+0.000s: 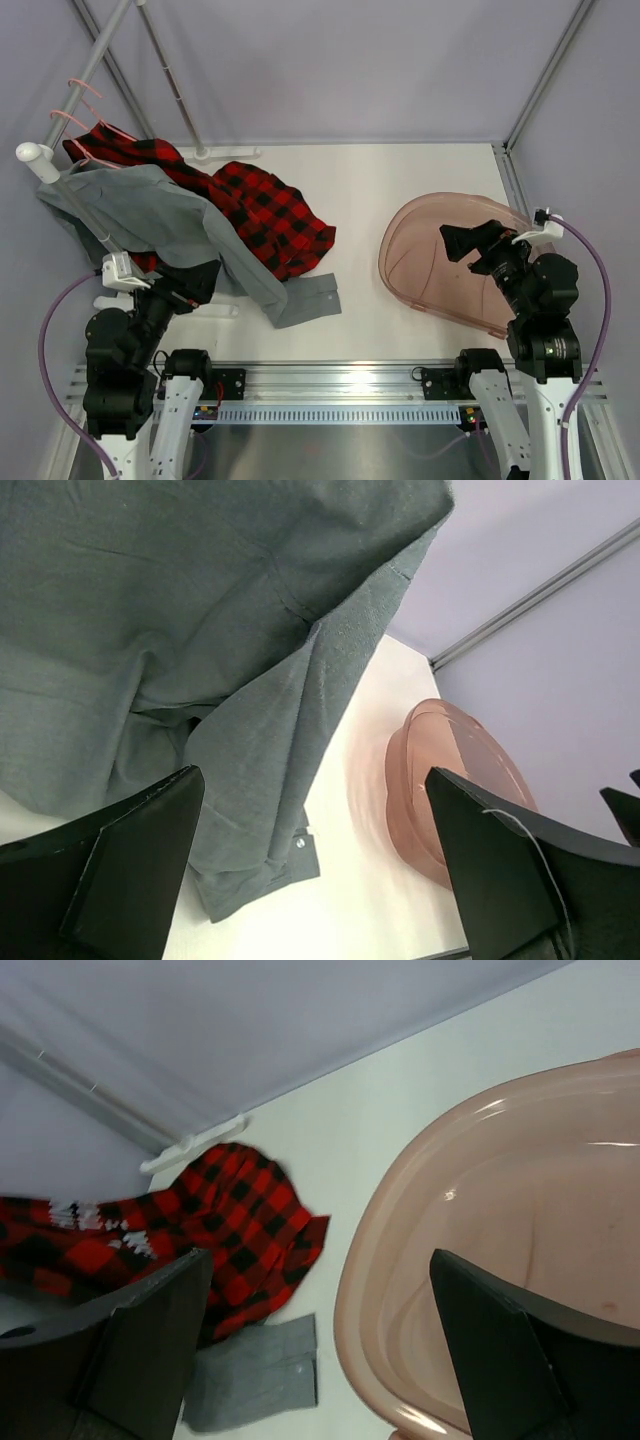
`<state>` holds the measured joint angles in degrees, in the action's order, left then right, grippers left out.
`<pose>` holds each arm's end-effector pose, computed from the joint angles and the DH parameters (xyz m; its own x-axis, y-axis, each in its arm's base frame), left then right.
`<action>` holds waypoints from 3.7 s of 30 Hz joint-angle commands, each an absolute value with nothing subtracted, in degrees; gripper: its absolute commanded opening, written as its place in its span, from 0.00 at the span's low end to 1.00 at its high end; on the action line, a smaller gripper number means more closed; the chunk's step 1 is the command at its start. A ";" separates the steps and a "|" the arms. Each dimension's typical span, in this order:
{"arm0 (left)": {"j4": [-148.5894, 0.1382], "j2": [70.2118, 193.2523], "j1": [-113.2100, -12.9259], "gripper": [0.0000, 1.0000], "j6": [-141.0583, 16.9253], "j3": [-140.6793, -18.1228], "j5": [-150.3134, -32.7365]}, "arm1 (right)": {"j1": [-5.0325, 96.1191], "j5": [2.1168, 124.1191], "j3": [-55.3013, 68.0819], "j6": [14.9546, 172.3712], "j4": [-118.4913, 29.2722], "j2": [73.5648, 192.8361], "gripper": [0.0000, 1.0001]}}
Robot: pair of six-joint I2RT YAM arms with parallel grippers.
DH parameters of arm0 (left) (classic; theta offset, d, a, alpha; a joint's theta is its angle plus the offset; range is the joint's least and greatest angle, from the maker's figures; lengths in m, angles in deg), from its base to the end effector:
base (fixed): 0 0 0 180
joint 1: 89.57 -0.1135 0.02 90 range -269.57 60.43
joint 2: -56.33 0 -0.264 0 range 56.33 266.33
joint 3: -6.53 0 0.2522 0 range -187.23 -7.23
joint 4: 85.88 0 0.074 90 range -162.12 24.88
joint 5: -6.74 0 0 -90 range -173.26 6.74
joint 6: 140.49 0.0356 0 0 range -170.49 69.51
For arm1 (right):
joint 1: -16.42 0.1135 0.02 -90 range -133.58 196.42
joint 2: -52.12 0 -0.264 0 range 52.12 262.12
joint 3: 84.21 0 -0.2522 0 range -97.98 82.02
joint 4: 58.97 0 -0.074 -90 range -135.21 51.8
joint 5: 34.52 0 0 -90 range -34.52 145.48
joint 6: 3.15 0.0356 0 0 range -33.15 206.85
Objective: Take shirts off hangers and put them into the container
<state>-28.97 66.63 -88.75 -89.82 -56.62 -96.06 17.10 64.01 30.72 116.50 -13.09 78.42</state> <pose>0.0209 -0.0082 0.3540 -0.2037 -0.6152 -0.7616 0.1368 0.7524 -0.6443 0.0883 0.0063 0.3749 -0.1862 0.4871 -0.8533 -0.0769 0.8586 0.5069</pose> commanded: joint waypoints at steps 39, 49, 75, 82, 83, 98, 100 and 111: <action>-18.41 68.90 -88.60 0.99 -86.79 -53.64 -92.21 | 69.94 82.29 -36.54 79.82 -24.01 154.16 0.80; -22.28 68.54 -88.60 0.99 -86.26 -50.92 -95.12 | 73.63 82.72 -47.24 76.22 -20.60 162.06 0.73; -24.66 66.78 -88.60 0.99 -85.12 -48.63 -99.43 | 76.27 85.27 -68.97 72.43 -16.90 180.62 0.41; -24.75 66.78 -88.60 0.99 -84.94 -48.80 -99.52 | 76.62 85.89 -70.11 73.92 -18.04 180.18 0.04; -24.84 67.05 -88.60 0.99 -84.94 -48.89 -99.70 | 76.62 85.80 -70.38 74.10 -18.13 180.35 0.00; -26.77 67.23 -88.60 0.99 -87.40 -46.96 -103.65 | 76.62 82.11 -75.73 77.79 -27.53 185.87 0.00; -26.51 67.14 -88.60 0.99 -87.05 -47.05 -104.09 | 76.71 80.88 -77.84 78.15 -30.59 187.38 0.00; -25.71 65.12 -88.60 0.99 -87.14 -45.38 -104.97 | 74.95 79.47 -78.29 81.49 -44.59 188.70 0.00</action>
